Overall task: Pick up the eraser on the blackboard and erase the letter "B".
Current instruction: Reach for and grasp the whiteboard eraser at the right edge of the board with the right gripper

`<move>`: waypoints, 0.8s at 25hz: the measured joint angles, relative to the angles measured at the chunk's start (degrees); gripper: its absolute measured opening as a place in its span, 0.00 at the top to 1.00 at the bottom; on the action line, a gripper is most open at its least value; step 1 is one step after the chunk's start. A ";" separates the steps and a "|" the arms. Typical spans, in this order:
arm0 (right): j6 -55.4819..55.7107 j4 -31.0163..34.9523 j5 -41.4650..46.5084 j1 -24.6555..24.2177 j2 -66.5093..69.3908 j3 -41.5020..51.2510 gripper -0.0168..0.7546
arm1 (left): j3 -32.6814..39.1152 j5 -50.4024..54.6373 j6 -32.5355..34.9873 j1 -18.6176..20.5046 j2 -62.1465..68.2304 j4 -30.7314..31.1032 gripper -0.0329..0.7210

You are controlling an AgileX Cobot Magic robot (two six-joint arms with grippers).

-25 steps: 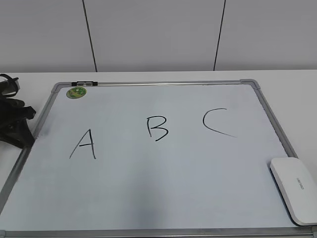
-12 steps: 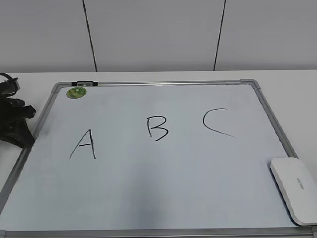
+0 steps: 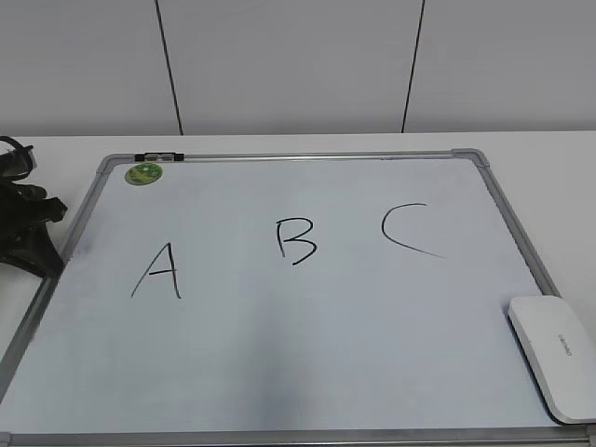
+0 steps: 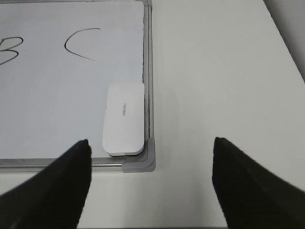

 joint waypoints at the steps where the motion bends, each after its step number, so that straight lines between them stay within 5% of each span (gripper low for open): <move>1: 0.00 0.09 0.00 0.00 0.00 -0.87 0.22 | 0.00 0.00 0.00 0.00 0.00 0.00 0.92; 8: -3.23 1.69 -0.52 0.00 12.51 -9.10 0.22 | 0.00 0.09 0.00 0.00 0.00 0.00 0.92; 20: -7.54 10.13 -4.01 0.00 37.44 -9.52 0.22 | 0.00 0.09 0.00 0.00 0.00 0.00 0.92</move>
